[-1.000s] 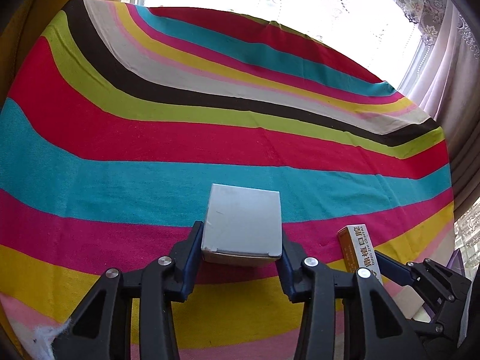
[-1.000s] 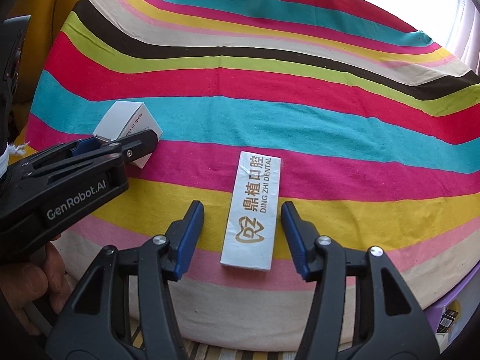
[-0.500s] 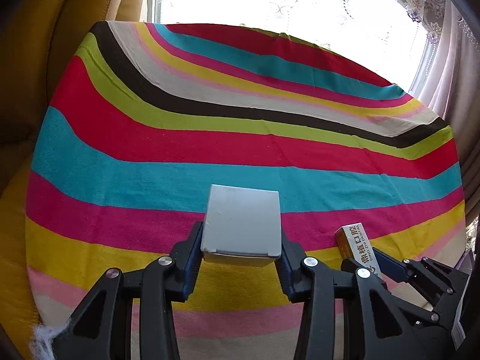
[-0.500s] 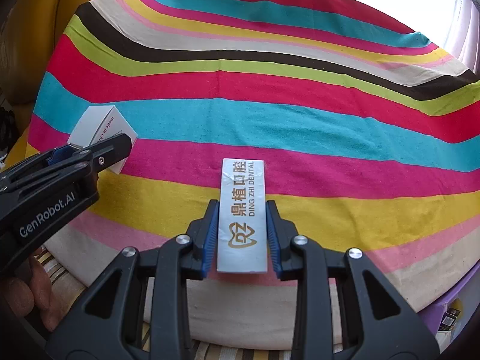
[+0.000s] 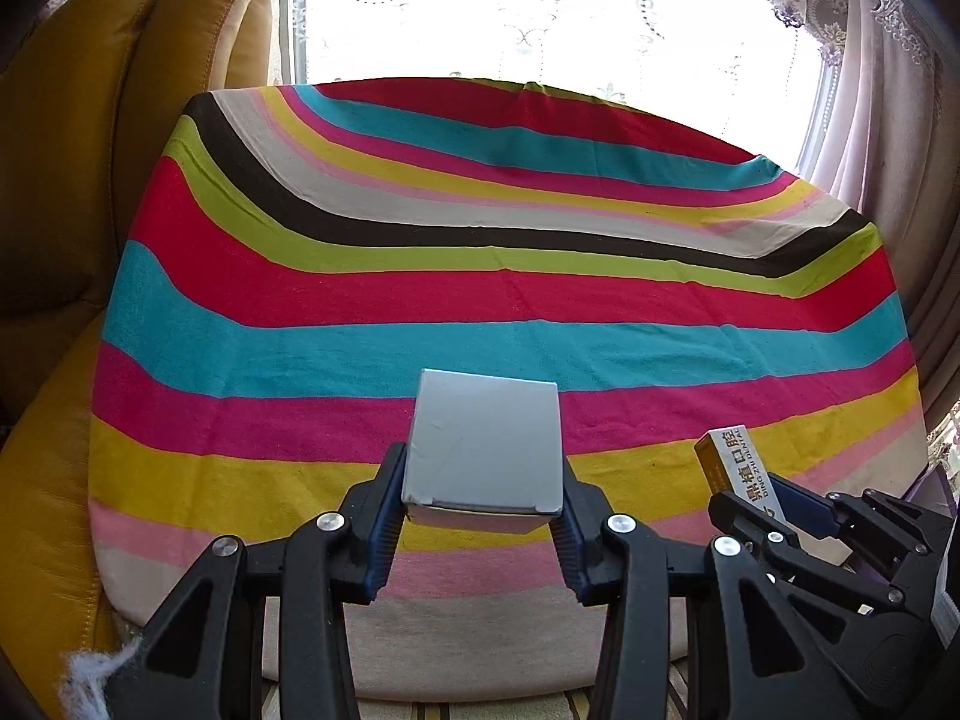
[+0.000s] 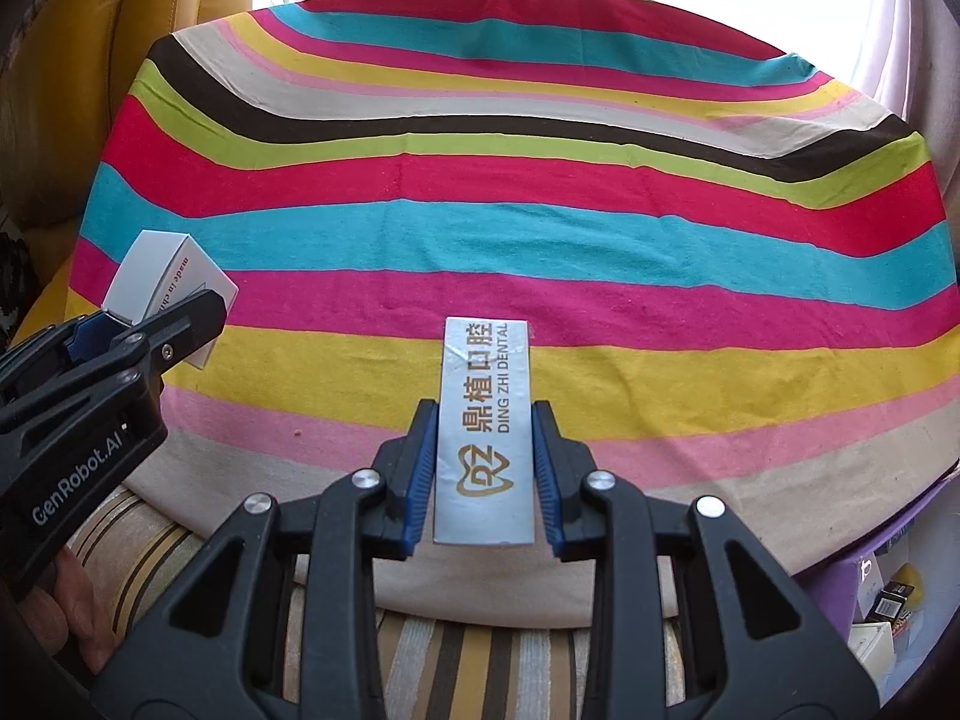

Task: Organize objects
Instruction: 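Lift and carry the cube box and dental box over the purple box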

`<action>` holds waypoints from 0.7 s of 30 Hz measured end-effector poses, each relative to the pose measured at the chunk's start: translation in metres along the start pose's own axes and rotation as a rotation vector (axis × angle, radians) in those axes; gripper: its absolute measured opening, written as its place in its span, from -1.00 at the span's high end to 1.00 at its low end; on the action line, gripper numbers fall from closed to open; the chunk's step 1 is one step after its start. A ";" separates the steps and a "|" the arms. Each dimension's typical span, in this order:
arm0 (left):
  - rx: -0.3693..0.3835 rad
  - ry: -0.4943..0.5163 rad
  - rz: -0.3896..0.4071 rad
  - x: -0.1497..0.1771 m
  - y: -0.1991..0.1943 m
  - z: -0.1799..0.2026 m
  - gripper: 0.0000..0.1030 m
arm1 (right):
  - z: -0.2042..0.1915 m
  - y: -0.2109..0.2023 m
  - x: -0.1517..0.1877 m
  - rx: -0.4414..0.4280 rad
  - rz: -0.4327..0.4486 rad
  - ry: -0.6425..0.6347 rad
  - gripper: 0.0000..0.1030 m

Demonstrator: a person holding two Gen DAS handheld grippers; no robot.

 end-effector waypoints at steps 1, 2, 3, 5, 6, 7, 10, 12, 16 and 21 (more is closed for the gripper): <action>0.001 0.006 0.002 0.001 -0.002 0.003 0.13 | 0.004 -0.003 0.002 0.001 0.001 0.005 0.33; 0.003 0.011 0.003 0.002 -0.003 0.006 0.13 | 0.007 -0.006 0.003 0.004 0.001 0.012 0.33; 0.005 0.015 0.003 0.003 -0.005 0.008 0.13 | 0.010 -0.008 0.005 0.007 0.002 0.017 0.33; 0.010 0.027 0.004 0.005 -0.007 0.015 0.13 | 0.016 -0.012 0.008 0.010 0.003 0.027 0.33; 0.015 0.031 0.003 0.007 -0.009 0.018 0.13 | 0.018 -0.014 0.010 0.012 0.002 0.031 0.33; 0.022 0.037 0.003 0.008 -0.010 0.022 0.13 | 0.021 -0.016 0.012 0.015 0.004 0.034 0.33; 0.038 0.057 -0.001 0.013 -0.014 0.035 0.13 | 0.031 -0.025 0.019 0.021 0.007 0.045 0.33; 0.052 0.070 -0.004 0.016 -0.017 0.044 0.13 | 0.041 -0.031 0.025 0.026 0.006 0.058 0.33; 0.091 0.102 -0.014 0.023 -0.020 0.067 0.13 | 0.059 -0.042 0.035 0.039 0.011 0.080 0.33; 0.150 0.149 -0.036 0.034 -0.021 0.098 0.13 | 0.087 -0.056 0.049 0.057 0.015 0.116 0.33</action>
Point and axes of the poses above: each gripper's, at about its wrist camera, not at the fingertips, and y roughly the way its jaws point, z to its right, x to its underside, the point moved 5 cm from there along y, roughly the way its jaws point, and after that the axes turned 7 degrees about x, right-handed, at the moved point
